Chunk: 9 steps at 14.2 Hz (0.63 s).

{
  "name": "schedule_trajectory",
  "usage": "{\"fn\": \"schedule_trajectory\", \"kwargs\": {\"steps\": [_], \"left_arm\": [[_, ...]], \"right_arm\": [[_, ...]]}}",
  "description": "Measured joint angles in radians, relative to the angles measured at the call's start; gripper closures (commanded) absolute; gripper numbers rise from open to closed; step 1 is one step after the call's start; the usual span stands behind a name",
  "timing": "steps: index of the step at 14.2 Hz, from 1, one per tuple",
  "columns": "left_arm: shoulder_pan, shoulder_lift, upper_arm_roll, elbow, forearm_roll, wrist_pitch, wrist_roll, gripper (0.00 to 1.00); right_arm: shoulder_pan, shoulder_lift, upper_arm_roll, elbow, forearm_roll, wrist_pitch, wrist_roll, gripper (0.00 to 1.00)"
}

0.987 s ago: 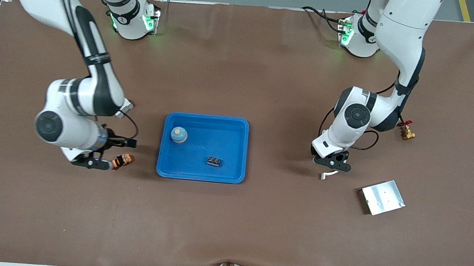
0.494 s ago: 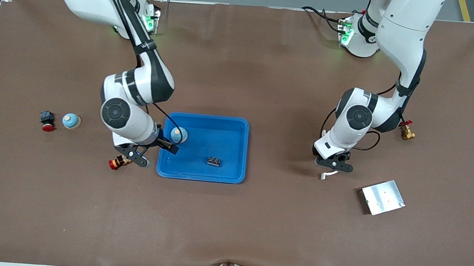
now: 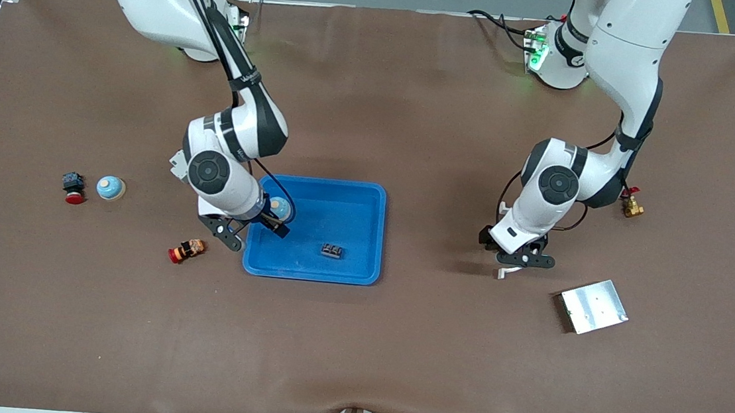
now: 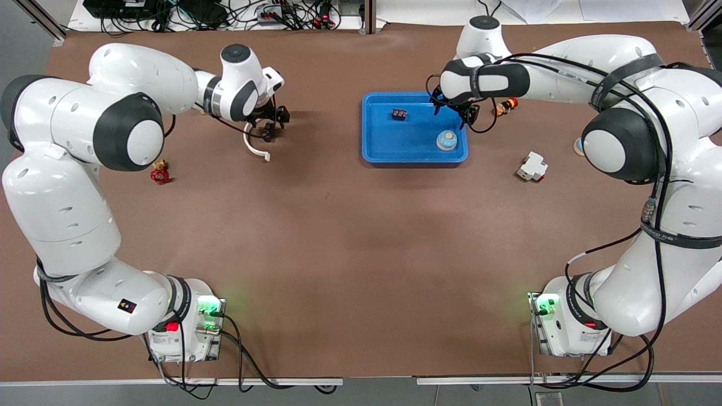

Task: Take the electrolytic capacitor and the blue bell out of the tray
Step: 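Release the capacitor inside the arc while the right gripper returns to the tray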

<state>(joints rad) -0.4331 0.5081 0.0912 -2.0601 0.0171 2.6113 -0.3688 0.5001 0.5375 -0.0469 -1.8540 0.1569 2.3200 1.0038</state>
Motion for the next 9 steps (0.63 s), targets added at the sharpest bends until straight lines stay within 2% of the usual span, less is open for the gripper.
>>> {"fn": "schedule_trajectory", "kwargs": {"steps": [4, 9], "left_arm": [[-0.016, -0.015, -0.023, 0.157, -0.001, -0.222, -0.203, 0.00], [-0.027, -0.005, -0.113, 0.250, -0.001, -0.264, -0.693, 0.00]], "right_arm": [[0.001, 0.003, 0.012, -0.047, 0.003, 0.030, 0.013, 0.00], [-0.003, 0.003, 0.016, -0.077, 0.004, 0.048, 0.017, 0.00]]}}
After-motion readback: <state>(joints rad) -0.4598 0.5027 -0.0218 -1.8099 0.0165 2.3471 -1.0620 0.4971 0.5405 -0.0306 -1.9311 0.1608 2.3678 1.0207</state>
